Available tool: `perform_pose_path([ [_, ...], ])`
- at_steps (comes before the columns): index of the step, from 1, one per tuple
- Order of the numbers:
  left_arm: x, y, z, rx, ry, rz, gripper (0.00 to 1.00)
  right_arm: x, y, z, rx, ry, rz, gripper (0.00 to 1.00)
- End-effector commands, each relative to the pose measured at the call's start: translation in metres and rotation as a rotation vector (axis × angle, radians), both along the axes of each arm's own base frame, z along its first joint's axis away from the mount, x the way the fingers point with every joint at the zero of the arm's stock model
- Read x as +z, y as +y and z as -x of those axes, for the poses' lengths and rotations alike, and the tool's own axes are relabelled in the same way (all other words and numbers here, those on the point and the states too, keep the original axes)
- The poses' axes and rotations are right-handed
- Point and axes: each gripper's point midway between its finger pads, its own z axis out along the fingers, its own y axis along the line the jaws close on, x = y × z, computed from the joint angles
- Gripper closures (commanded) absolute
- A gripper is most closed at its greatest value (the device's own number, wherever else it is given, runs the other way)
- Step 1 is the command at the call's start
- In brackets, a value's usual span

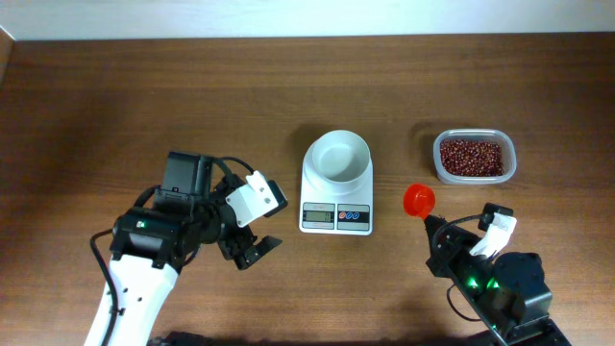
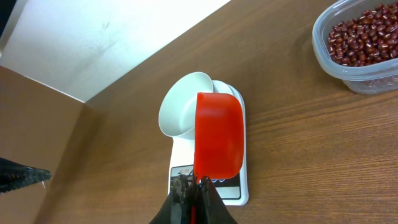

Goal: Scoop and weigh 50g on scale

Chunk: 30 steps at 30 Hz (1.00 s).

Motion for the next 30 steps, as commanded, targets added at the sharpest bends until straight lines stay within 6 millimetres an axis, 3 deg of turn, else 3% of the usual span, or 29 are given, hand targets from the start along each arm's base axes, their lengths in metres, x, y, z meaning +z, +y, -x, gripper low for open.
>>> perform_pose_path([
  [1, 0.009, -0.003, -0.001, -0.017, -0.018, 0.021, 0.01, 0.004, -0.001, 0.000, 0.001, -0.017, 0.005, 0.96],
  [10, 0.010, -0.003, -0.003, -0.017, -0.026, 0.022, 0.01, 0.004, -0.001, 0.000, 0.001, -0.017, 0.006, 0.96],
  [14, 0.010, -0.003, -0.003, -0.017, -0.026, 0.022, 0.01, 0.002, -0.007, -0.002, 0.060, -0.096, 0.222, 0.96],
  [17, 0.010, -0.003, -0.003, -0.017, -0.026, 0.022, 0.01, 0.017, -0.015, -0.005, 0.032, -0.124, 0.290, 0.96],
  [23, 0.010, -0.003, -0.003, -0.017, -0.026, 0.022, 0.01, 0.038, -0.030, -0.010, -0.008, -0.016, 0.409, 0.96],
  [30, 0.010, -0.003, -0.003, -0.017, -0.026, 0.022, 0.01, 0.023, -0.029, -0.021, -0.006, 0.051, 0.432, 0.96],
])
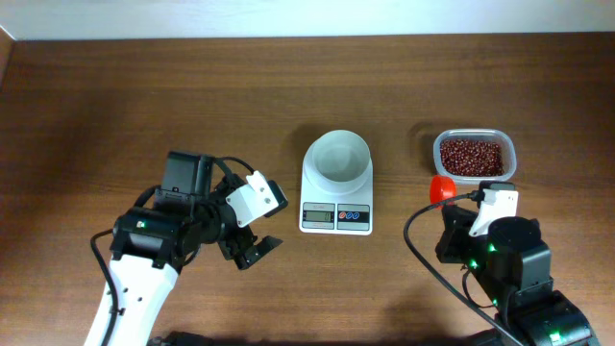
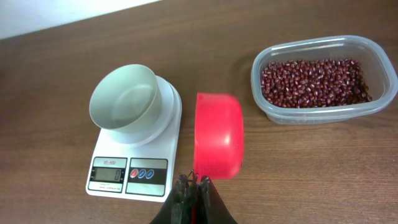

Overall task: Scoop and weigh 50g on scale
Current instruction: 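Dip the scoop into the red beans with the right gripper and scoop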

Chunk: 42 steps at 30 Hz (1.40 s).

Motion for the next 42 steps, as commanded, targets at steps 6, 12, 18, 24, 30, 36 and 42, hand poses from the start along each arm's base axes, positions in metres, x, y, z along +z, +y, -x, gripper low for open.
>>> perform_pose_path([
  [6, 0.009, -0.002, -0.003, -0.015, -0.026, 0.018, 0.01, 0.045, -0.024, -0.015, -0.152, -0.017, 0.050, 0.96],
  [12, 0.009, -0.002, -0.003, -0.015, -0.026, 0.018, 0.01, 0.034, -0.091, -0.059, -0.380, 0.375, 0.172, 0.96],
  [18, 0.009, -0.002, -0.003, -0.015, -0.026, 0.018, 0.01, 0.017, -0.108, -0.105, -0.329, 0.396, 0.265, 0.96],
  [24, 0.009, -0.002, -0.003, -0.015, -0.026, 0.018, 0.01, -0.047, -0.118, -0.134, -0.190, 0.551, 0.391, 0.96],
  [30, 0.009, -0.002, -0.003, -0.015, -0.026, 0.018, 0.01, -0.113, -0.116, -0.146, -0.068, 0.675, 0.143, 0.96],
  [36, 0.009, -0.002, -0.003, -0.015, -0.025, 0.018, 0.01, -0.104, -0.135, -0.141, -0.062, 0.617, -0.169, 0.96],
  [42, 0.009, -0.002, -0.003, -0.015, -0.026, 0.018, 0.01, -0.116, -0.136, -0.139, -0.060, 0.615, -0.181, 0.96],
])
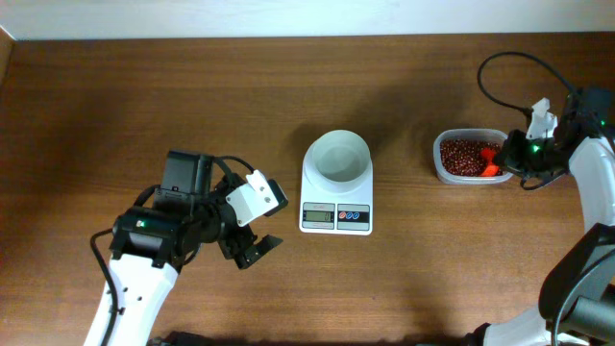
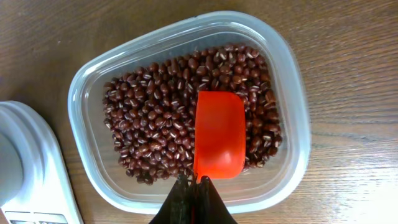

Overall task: Scoop and weigh 50g on scale
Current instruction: 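Dip the scoop into the red beans with the right gripper and scoop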

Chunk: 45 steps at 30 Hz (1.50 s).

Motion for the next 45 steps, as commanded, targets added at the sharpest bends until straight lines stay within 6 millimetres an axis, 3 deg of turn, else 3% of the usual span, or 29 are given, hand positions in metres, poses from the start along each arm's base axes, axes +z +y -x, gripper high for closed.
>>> perform_pose_path([
  [1, 0.008, -0.002, -0.002, -0.014, -0.024, 0.015, 0.01, -0.011, 0.006, 0.000, 0.019, 0.010, -0.033, 0.96],
  [5, 0.008, -0.002, -0.002, -0.014, -0.024, 0.015, 0.01, -0.047, 0.009, 0.002, 0.022, 0.094, -0.078, 0.96],
  [10, 0.008, -0.002, -0.002, -0.014, -0.024, 0.015, 0.01, -0.055, 0.010, 0.004, 0.020, 0.118, -0.088, 0.96],
  [16, 0.008, -0.002, -0.002, -0.014, -0.024, 0.015, 0.01, -0.040, 0.021, 0.003, 0.025, 0.065, -0.253, 0.96],
  [22, 0.008, -0.002, -0.002, -0.014, -0.023, 0.015, 0.01, -0.017, 0.006, 0.003, -0.018, -0.047, -0.436, 0.96],
  [45, 0.008, -0.002, -0.002, -0.014, -0.024, 0.015, 0.01, 0.012, -0.025, 0.005, -0.118, -0.189, -0.614, 0.96],
])
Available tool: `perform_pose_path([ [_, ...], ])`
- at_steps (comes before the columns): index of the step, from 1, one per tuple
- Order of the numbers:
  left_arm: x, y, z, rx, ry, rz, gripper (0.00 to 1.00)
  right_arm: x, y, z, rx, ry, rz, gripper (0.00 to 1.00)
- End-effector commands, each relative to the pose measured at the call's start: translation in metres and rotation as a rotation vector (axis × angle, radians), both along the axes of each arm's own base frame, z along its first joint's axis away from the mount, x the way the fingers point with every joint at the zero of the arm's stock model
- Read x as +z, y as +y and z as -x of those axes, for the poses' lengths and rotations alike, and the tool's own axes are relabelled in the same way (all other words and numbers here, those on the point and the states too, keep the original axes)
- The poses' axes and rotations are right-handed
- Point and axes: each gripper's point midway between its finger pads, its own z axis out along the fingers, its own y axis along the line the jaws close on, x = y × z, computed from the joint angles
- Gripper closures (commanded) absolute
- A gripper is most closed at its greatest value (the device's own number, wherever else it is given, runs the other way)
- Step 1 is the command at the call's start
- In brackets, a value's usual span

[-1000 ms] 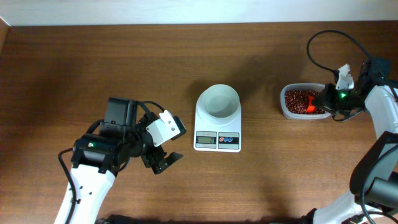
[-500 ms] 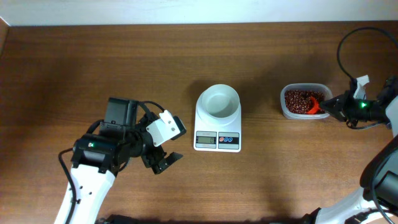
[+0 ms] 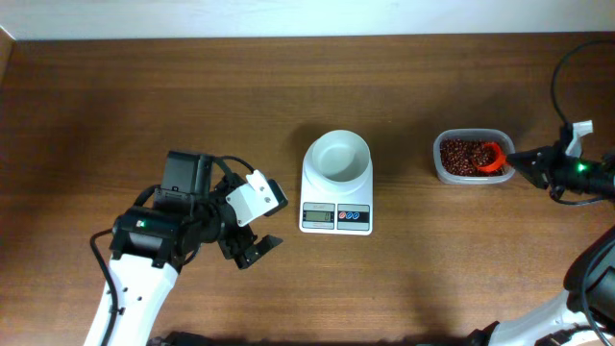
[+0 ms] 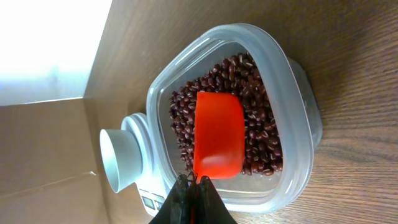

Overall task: Scoop and weigh 50g on scale
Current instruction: 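Dip the scoop into the red beans with the right gripper and scoop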

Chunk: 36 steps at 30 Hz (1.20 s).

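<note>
A clear tub of red beans point(image 3: 472, 157) point(image 4: 261, 112) stands right of the white scale point(image 3: 336, 197), which carries an empty white bowl point(image 3: 336, 157) point(image 4: 119, 160). My right gripper point(image 3: 524, 163) point(image 4: 193, 184) is shut on the handle of a red scoop point(image 3: 490, 157) point(image 4: 217, 134). The scoop's cup lies in the tub among the beans, at the tub's right side; in the right wrist view its smooth red face shows, no beans on it. My left gripper point(image 3: 252, 245) hangs open over bare table, left of the scale.
The scale's display and buttons point(image 3: 336, 217) face the front edge. Dark wooden table point(image 3: 432, 279) runs all round; a pale wall point(image 4: 50, 43) lies beyond its far edge. A cable point(image 3: 567, 58) loops near the right arm.
My right gripper has shifted to the right of the tub and lies nearly level, so the scoop now tilts in the beans. The left arm has kept still.
My right gripper held the empty red scoop near the scale's right front corner. Then it held it between scale and tub. Later the scoop was down in the beans, and now it sits tilted there with the arm reaching in from the right.
</note>
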Motion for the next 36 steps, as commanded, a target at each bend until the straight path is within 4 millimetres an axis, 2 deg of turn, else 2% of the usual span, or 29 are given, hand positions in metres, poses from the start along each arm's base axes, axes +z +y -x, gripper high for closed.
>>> perform_pose_path([
  [1, 0.008, -0.002, -0.002, -0.014, -0.024, 0.015, 0.01, 0.005, 0.000, 0.000, -0.007, -0.040, -0.067, 0.96],
  [9, 0.008, -0.002, -0.002, -0.014, -0.024, 0.015, 0.01, 0.013, -0.007, 0.006, -0.044, -0.049, -0.128, 0.96],
  [12, 0.008, -0.002, -0.002, -0.014, -0.023, 0.015, 0.01, 0.019, -0.005, 0.005, -0.043, -0.072, -0.162, 0.96],
  [24, 0.008, -0.002, -0.002, -0.014, -0.024, 0.015, 0.01, 0.022, 0.000, 0.007, -0.042, -0.063, -0.196, 0.96],
  [29, 0.008, -0.002, -0.002, -0.014, -0.024, 0.015, 0.01, 0.037, 0.006, 0.004, -0.040, -0.112, -0.279, 0.96],
  [32, 0.008, -0.002, -0.002, -0.014, -0.023, 0.015, 0.01, 0.041, 0.015, 0.002, -0.021, -0.124, -0.302, 0.96],
  [36, 0.008, -0.002, -0.002, -0.014, -0.024, 0.015, 0.01, 0.047, 0.045, -0.006, 0.060, -0.135, -0.332, 0.96],
])
